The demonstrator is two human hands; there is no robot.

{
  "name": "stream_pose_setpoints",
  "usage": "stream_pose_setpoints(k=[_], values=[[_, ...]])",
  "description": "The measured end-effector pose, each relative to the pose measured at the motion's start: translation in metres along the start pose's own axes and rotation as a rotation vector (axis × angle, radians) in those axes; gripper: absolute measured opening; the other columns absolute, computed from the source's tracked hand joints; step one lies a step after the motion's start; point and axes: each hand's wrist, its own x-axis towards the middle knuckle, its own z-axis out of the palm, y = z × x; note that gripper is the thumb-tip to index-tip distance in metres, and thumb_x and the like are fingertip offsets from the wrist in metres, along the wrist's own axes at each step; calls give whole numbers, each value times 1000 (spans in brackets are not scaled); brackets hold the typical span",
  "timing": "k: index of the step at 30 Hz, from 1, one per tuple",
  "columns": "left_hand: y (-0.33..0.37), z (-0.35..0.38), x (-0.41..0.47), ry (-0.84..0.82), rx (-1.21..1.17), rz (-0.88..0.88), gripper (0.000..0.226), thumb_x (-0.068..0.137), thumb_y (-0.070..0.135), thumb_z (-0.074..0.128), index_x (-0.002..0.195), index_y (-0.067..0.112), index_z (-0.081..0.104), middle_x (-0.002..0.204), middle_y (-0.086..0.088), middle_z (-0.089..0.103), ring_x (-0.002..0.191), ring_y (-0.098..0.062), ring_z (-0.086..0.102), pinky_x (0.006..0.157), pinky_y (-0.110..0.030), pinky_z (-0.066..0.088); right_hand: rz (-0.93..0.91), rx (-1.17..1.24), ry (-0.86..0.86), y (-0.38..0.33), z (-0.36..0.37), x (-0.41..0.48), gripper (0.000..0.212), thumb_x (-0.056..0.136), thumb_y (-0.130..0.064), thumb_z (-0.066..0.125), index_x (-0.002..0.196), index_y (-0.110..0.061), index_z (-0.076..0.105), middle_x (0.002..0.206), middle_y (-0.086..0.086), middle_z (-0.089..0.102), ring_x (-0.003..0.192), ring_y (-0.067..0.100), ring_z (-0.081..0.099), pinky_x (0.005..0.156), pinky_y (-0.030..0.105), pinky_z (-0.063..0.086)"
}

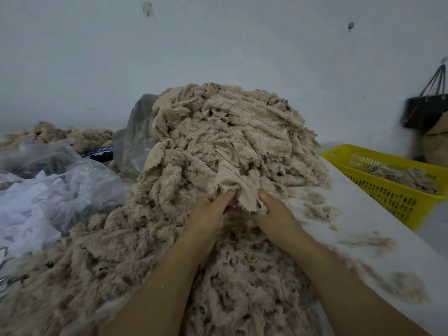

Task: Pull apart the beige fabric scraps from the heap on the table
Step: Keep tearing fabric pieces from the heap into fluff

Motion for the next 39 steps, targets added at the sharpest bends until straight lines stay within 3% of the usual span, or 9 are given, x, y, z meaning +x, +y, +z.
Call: stream_pose_setpoints(k=[3,5,8,13,17,23,28,35,39], values=[[1,-5,-1,62,157,58,18,91,39,58,90,39,76,96,9,76,86,-3,70,63,-16,53,132,157,127,-3,-7,2,38,95,-7,56,80,-41,63,66,-20,68,60,-8,60,56,8,46],[7,-14,2,343,349,196,15,98,41,52,97,44,67,103,9,69,84,0,64,61,-14,48,222,672,468,-4,-26,5,25,98,-11,55,76,-21,64,60,-8,66,60,9,63,59,21,51],[14,-33,8,761,401,320,18,98,26,52,115,31,57,126,-3,52,107,-9,57,82,-32,54,193,1402,662,3,-53,8,48,86,-56,63,110,-14,58,100,8,71,82,18,71,65,26,57],[2,-50,19,898,452,62,50,94,25,60,139,10,46,146,-14,39,133,-30,42,109,-50,41,320,985,393,9,-28,9,64,79,-62,59,120,-12,62,111,2,65,75,9,71,61,24,55],[-6,-50,18,751,332,-71,30,101,30,53,117,7,61,99,-12,64,80,-22,57,69,-34,49,274,733,293,8,-15,9,40,95,-51,54,105,-16,71,91,-2,69,70,9,65,60,23,53],[-3,-13,5,312,748,299,29,104,33,45,78,24,51,69,4,55,62,-2,51,54,-16,38,240,565,144,6,-7,7,36,100,-41,52,97,-11,73,81,1,74,70,12,68,63,22,54],[-8,-20,9,302,726,237,30,103,30,47,74,22,47,68,5,47,54,0,44,55,-22,36,198,14,184,10,-5,5,26,101,-41,49,88,-29,69,86,-9,70,78,4,64,67,19,47],[-26,-25,17,-77,1203,-19,33,101,42,48,127,28,63,133,4,51,126,-17,44,108,-38,38,142,-688,-170,33,1,12,40,105,-37,39,141,-27,53,148,2,46,140,24,34,114,35,27],[-27,-30,20,30,1259,-69,38,103,39,42,133,23,60,140,-3,54,131,-24,45,110,-39,37,95,-536,-140,23,6,10,41,107,-37,34,139,-25,55,148,-7,47,137,15,35,112,31,27]])
